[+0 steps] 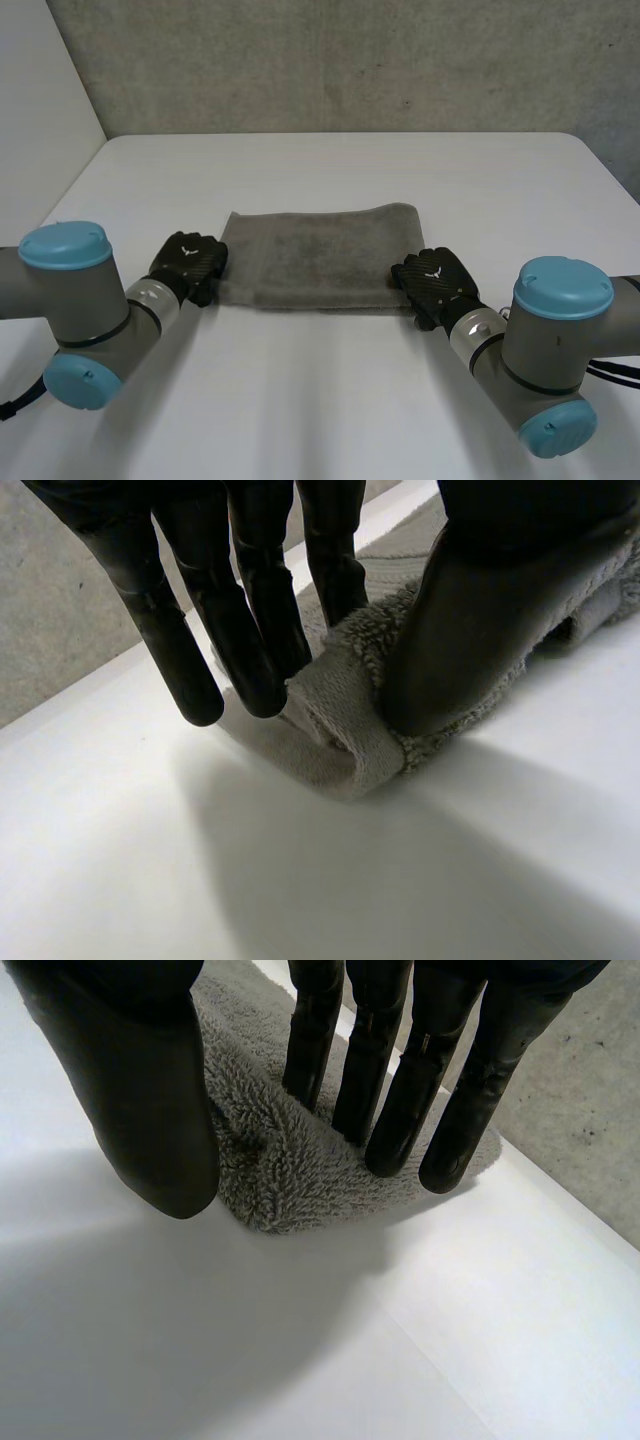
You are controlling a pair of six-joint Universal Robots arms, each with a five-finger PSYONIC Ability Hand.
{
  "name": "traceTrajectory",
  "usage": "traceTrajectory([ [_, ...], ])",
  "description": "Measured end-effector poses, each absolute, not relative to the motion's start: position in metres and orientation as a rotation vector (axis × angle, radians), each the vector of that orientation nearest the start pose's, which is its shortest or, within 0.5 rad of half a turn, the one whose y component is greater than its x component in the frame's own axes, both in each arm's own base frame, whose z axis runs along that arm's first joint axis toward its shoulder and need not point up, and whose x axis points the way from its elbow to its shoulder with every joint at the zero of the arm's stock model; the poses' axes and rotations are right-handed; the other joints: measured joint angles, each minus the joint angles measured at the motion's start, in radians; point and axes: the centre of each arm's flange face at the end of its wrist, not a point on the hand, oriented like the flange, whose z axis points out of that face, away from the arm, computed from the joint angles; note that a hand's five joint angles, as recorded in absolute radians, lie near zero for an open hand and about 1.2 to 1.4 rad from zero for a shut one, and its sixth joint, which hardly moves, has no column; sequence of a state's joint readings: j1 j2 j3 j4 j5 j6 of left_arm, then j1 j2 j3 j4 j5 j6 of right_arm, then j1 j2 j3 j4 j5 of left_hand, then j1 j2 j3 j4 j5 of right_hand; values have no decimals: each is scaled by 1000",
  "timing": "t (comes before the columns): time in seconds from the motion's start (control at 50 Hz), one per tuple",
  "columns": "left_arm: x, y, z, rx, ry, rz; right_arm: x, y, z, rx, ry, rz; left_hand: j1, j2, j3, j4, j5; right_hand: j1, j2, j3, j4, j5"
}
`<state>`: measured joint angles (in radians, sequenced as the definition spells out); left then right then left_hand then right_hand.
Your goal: Fold the towel.
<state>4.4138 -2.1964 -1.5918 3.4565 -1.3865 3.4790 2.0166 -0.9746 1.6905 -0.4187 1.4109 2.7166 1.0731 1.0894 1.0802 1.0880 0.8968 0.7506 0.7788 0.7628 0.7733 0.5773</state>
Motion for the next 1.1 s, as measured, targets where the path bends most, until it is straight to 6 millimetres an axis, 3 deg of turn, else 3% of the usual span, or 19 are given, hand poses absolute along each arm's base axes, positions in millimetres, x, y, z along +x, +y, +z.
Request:
traceTrajectory([
  [0.08,-255,-314,114,1006,2448,-1924,286,-262,106,-1146,2126,-1781,188,209,216,227,208,0,0,0,0,0],
  [0.18,-267,-321,119,1039,2405,-1979,286,-262,107,-1142,2126,-1789,206,233,242,267,233,-22,-21,-21,-24,-24],
  [0.26,-287,-327,129,1086,2340,-2064,283,-266,113,-1121,2137,-1822,210,236,244,271,233,-373,-401,-381,-395,-406],
  [0.3,-307,-331,143,1123,2265,-2160,279,-271,118,-1092,2158,-1853,211,239,247,271,233,-493,-527,-506,-514,-518],
  [0.38,-354,-329,181,1194,2087,-2382,266,-281,131,-1014,2215,-1915,215,240,248,271,233,-513,-531,-515,-516,-518],
  [0.44,-398,-312,229,1238,1890,-2616,252,-291,144,-923,2261,-1965,215,240,248,271,233,-517,-531,-517,-516,-518],
  [0.5,-425,-290,264,1247,1756,-2777,241,-296,154,-845,2279,-1993,215,240,248,271,233,-517,-531,-517,-516,-518],
  [0.56,-438,-270,291,1211,1681,-2889,232,-300,162,-776,2282,-2016,215,241,248,271,233,-519,-531,-517,-516,-518],
  [0.6,-436,-267,296,1151,1698,-2904,226,-304,167,-738,2282,-2030,215,241,248,271,233,-521,-531,-517,-516,-518],
  [0.7,-390,-307,253,936,1900,-2706,222,-307,170,-712,2275,-2038,215,241,248,271,233,-522,-531,-517,-516,-518],
  [0.74,-357,-327,219,849,2005,-2560,223,-307,170,-719,2265,-2030,216,241,248,271,233,-522,-531,-517,-516,-518],
  [0.82,-310,-336,163,776,2163,-2333,229,-303,168,-753,2240,-2005,218,241,256,272,233,-522,-531,-517,-516,-518],
  [0.94,-288,-314,116,823,2281,-2195,241,-293,164,-809,2209,-1966,219,244,257,275,233,-523,-531,-518,-516,-518],
  [1.1,-291,-295,108,902,2290,-2209,246,-287,155,-843,2230,-1906,219,244,259,276,233,-523,-531,-518,-516,-518],
])
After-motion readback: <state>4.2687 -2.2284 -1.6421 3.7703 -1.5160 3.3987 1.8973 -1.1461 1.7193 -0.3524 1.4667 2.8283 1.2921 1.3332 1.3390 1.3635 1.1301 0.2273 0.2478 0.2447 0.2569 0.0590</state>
